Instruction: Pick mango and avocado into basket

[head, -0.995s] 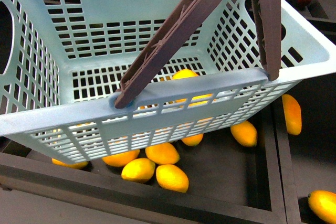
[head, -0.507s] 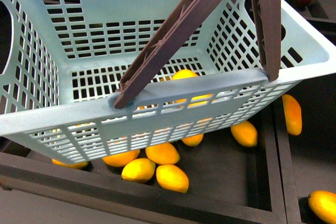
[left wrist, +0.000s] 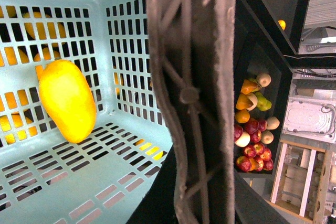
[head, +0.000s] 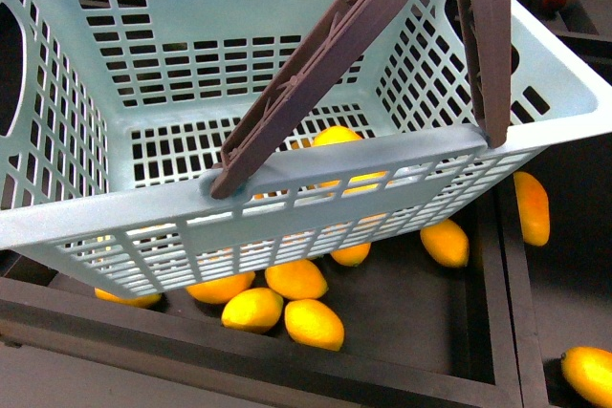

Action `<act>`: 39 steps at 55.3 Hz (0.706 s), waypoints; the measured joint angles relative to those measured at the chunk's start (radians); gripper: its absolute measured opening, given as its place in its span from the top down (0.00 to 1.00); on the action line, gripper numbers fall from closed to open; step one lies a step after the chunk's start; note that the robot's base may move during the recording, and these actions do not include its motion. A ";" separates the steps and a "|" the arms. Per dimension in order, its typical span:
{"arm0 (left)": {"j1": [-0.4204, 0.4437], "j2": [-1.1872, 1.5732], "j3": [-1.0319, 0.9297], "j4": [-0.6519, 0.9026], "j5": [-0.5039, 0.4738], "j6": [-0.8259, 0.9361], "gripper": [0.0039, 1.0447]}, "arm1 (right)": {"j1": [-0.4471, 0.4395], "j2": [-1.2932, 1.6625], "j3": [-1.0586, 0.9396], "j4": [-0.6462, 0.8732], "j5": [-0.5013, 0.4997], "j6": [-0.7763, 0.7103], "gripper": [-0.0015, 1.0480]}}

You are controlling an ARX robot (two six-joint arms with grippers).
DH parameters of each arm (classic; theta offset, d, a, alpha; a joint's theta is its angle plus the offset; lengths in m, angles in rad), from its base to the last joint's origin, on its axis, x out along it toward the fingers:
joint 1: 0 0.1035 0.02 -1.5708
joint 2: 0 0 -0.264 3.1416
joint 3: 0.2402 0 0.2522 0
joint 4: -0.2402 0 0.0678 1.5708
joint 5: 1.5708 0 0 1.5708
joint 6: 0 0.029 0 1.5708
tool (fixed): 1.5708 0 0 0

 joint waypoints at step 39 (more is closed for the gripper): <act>0.000 0.000 0.000 0.000 0.001 0.000 0.93 | 0.000 0.000 0.000 0.000 0.000 0.000 0.07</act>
